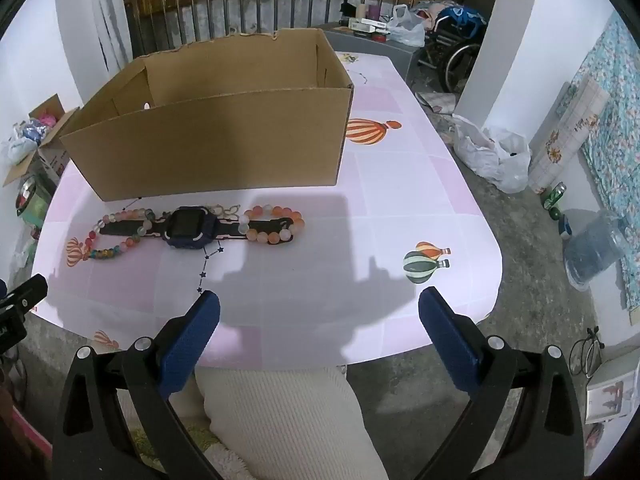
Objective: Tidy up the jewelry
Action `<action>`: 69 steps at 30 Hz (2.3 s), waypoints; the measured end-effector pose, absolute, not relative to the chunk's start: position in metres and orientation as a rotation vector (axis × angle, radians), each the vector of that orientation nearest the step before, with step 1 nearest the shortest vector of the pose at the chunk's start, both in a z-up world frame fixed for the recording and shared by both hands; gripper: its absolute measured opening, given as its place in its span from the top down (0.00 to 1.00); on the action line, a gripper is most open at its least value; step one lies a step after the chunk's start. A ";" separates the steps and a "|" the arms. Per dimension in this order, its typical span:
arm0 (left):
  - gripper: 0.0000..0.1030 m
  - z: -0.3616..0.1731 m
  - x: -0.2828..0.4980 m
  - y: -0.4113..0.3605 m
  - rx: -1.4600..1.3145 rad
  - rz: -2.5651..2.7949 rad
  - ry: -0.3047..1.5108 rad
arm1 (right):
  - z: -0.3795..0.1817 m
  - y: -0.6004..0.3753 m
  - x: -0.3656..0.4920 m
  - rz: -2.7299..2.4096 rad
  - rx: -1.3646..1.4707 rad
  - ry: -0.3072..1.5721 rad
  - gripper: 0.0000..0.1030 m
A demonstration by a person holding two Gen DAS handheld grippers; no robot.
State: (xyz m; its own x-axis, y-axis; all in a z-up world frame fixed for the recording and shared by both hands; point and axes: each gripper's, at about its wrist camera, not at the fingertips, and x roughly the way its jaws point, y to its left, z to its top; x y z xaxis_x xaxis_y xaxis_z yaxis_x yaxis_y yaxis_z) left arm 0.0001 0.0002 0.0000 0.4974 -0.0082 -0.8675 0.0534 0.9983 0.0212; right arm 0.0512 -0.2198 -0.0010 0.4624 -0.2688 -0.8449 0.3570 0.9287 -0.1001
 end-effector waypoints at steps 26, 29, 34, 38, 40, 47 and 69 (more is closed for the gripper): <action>0.08 0.000 0.000 0.000 0.052 -0.037 1.042 | 0.003 -0.217 0.054 -0.384 0.092 1.014 0.06; 0.08 0.000 0.000 0.000 0.051 -0.037 1.042 | 0.003 -0.217 0.054 -0.384 0.092 1.013 0.06; 0.08 0.000 0.000 0.000 0.052 -0.036 1.041 | 0.002 -0.217 0.053 -0.383 0.092 1.012 0.06; 0.08 0.000 0.000 0.000 0.052 -0.036 1.040 | 0.002 -0.217 0.053 -0.383 0.093 1.013 0.06; 0.08 0.000 0.000 0.000 0.052 -0.036 1.041 | 0.002 -0.218 0.053 -0.383 0.093 1.012 0.06; 0.08 0.000 0.000 0.000 0.052 -0.036 1.040 | 0.002 -0.218 0.052 -0.382 0.093 1.011 0.06; 0.08 0.007 0.002 -0.001 0.053 -0.036 1.036 | 0.002 -0.217 0.053 -0.379 0.095 1.010 0.06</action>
State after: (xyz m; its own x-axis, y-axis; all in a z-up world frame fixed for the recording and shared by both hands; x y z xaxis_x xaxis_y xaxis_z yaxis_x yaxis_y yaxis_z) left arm 0.0018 -0.0011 0.0068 0.5089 -0.0043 -0.8608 0.0549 0.9981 0.0275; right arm 0.0528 -0.2171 0.0021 0.4731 -0.2657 -0.8400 0.3529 0.9308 -0.0956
